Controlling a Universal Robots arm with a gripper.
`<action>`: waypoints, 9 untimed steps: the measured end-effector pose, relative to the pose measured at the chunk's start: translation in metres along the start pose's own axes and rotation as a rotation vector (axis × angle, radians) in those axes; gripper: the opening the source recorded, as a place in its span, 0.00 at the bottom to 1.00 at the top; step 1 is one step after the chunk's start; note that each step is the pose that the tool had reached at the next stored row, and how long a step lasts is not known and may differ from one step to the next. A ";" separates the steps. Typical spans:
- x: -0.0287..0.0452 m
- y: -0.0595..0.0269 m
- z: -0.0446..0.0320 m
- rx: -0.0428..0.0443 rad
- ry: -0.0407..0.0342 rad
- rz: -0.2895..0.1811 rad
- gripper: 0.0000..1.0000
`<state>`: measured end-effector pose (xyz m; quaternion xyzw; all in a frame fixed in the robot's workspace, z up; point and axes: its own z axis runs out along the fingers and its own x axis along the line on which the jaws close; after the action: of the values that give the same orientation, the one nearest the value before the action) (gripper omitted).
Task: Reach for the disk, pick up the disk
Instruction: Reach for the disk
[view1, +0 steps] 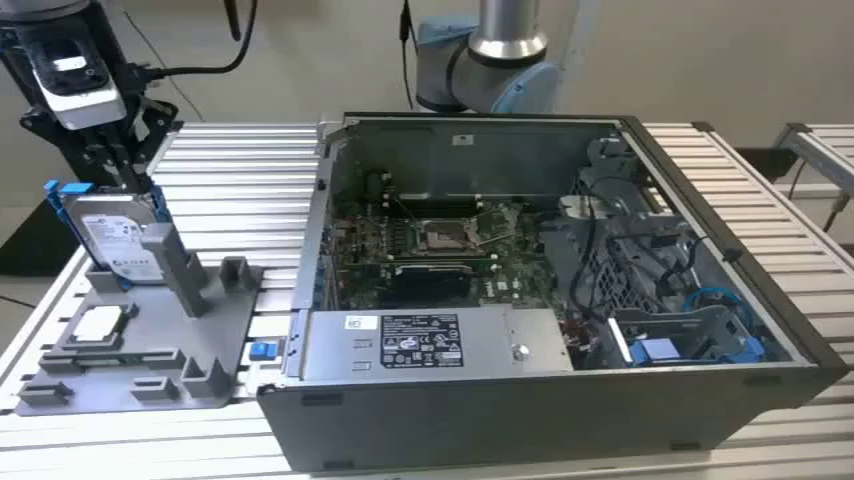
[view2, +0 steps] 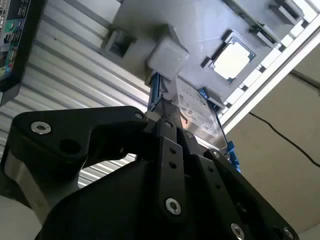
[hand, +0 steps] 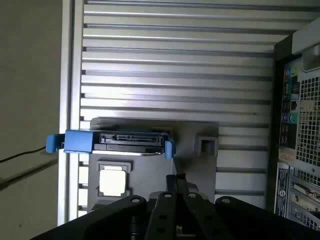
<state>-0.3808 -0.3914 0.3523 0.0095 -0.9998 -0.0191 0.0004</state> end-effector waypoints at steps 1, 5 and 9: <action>0.0000 0.0000 0.0000 0.0000 0.0000 0.000 0.00; 0.0000 0.0000 0.0000 0.0000 0.0000 0.000 0.00; 0.0000 0.0000 0.0000 0.0000 0.0000 0.000 0.00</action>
<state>-0.3808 -0.3914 0.3523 0.0096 -0.9998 -0.0191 0.0005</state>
